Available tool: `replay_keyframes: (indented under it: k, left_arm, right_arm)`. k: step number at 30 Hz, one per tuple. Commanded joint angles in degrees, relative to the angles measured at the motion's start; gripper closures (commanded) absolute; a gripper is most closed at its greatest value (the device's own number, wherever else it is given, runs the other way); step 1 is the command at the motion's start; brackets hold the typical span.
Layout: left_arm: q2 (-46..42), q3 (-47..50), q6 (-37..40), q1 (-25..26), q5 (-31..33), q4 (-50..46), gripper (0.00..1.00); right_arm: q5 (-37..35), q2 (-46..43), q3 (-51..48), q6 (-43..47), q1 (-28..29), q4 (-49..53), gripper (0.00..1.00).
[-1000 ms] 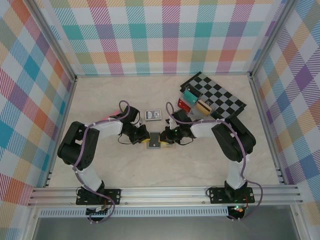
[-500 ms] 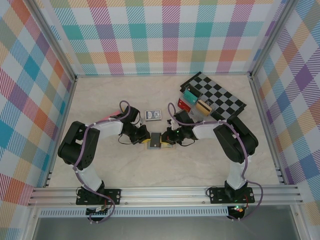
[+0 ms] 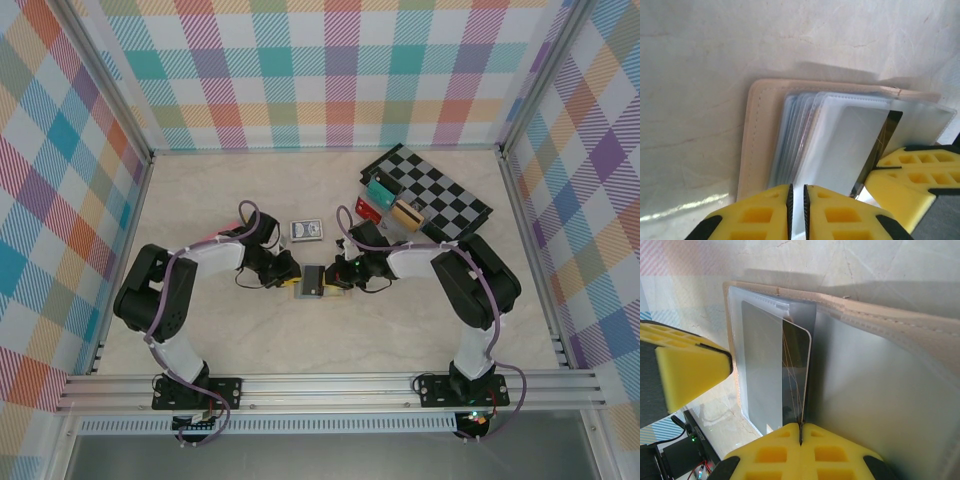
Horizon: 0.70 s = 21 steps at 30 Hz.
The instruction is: Take the credit cards out of the card holder
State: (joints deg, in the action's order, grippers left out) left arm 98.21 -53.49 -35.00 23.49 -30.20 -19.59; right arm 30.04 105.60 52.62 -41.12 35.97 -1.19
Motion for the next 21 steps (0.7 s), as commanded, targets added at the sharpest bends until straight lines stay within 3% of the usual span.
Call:
replay_keyframes:
  k: [1, 21]
  left_arm:
    - [-2.89, -1.98, 1.07, 0.09, -1.89, -1.52, 0.83]
    - [5.87, -1.20, 0.51, 1.82, 1.84, -1.94, 0.90]
  right_arm:
    - [0.88, 1.47, 1.60, 0.70, -0.37, 1.19, 0.96]
    - [2.00, 3.75, 1.78, -1.81, -0.47, -0.81, 0.81]
